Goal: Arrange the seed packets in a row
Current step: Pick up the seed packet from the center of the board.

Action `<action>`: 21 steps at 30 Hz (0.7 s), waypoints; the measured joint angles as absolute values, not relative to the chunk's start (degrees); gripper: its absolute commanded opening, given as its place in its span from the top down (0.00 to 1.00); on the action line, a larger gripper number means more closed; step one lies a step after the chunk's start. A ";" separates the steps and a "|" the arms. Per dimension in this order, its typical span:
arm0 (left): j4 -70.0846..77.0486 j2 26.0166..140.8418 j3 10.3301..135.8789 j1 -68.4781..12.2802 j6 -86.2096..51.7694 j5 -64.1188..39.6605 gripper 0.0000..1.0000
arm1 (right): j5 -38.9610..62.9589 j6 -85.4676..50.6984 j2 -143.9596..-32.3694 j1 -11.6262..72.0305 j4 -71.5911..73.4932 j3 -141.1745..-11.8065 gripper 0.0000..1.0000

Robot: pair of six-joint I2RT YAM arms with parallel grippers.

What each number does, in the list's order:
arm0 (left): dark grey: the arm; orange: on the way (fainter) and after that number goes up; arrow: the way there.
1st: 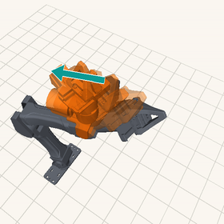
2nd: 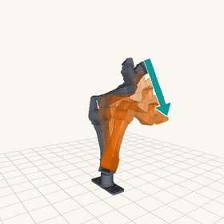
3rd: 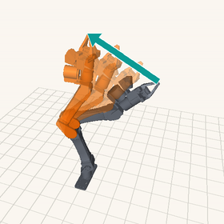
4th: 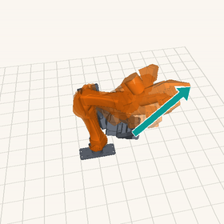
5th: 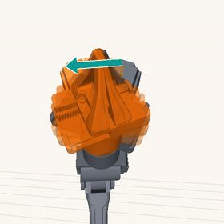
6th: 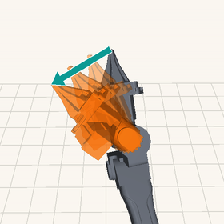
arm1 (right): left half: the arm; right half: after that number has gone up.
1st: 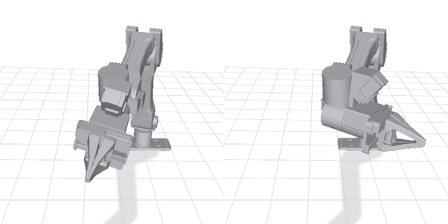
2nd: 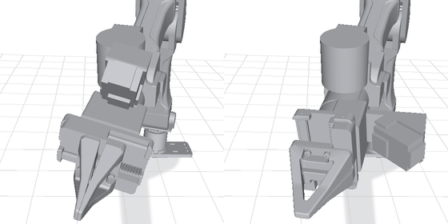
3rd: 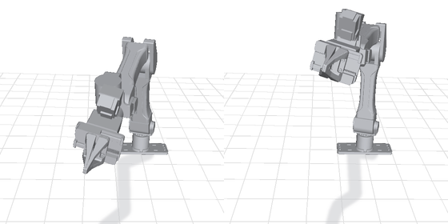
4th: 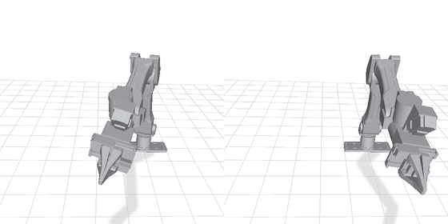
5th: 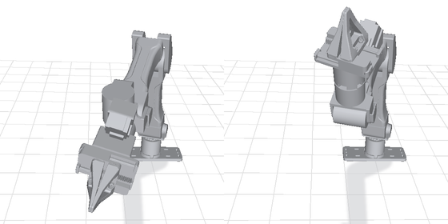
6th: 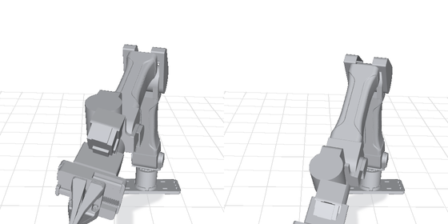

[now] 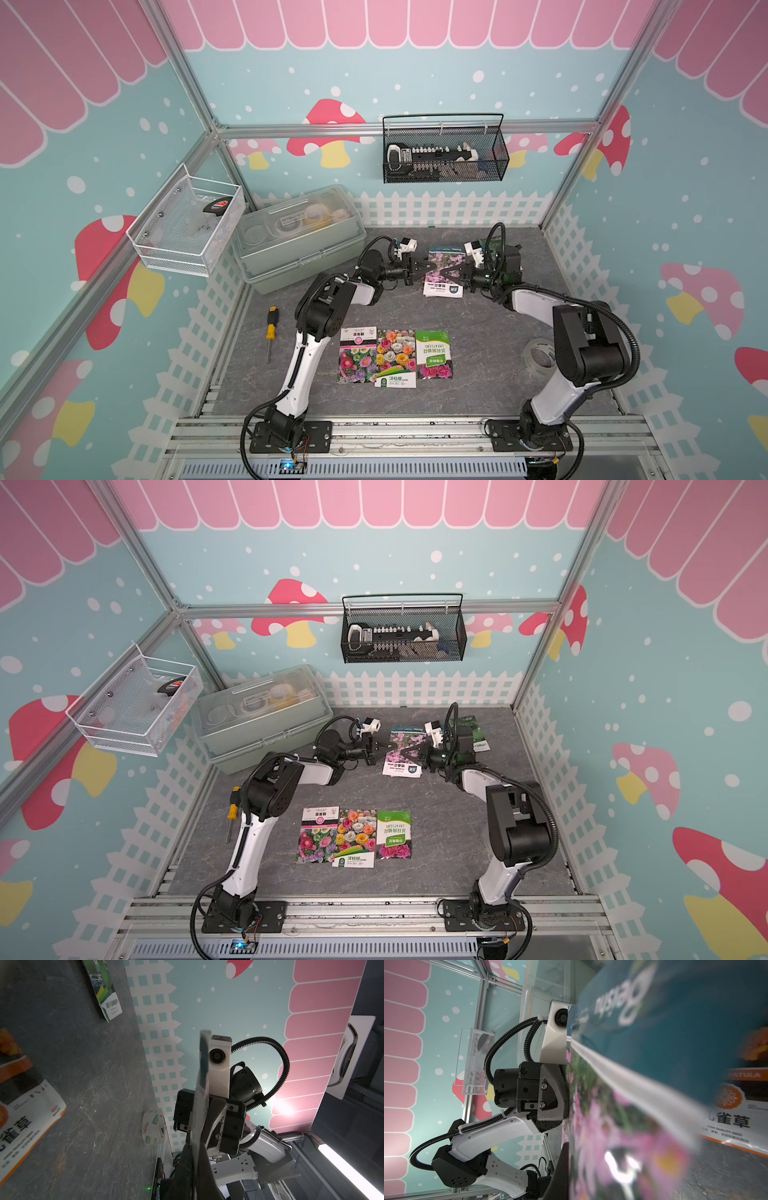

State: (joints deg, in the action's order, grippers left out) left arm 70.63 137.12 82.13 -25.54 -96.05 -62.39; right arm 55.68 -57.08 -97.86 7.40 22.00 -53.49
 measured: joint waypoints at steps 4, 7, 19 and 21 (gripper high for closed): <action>70.67 137.12 81.82 -25.58 -96.14 -62.43 1.00 | 54.89 -54.63 -97.34 7.42 18.28 -53.84 0.64; 71.09 137.12 81.82 -25.58 -96.27 -62.41 1.00 | 54.33 -53.32 -96.64 7.40 15.05 -53.87 0.61; 72.27 136.20 81.01 -24.62 -96.31 -62.43 1.00 | 50.78 -51.59 -90.59 7.40 9.78 -53.84 0.76; 72.36 136.20 80.99 -24.40 -96.53 -62.43 1.00 | 50.57 -51.42 -90.24 7.40 9.21 -53.84 0.78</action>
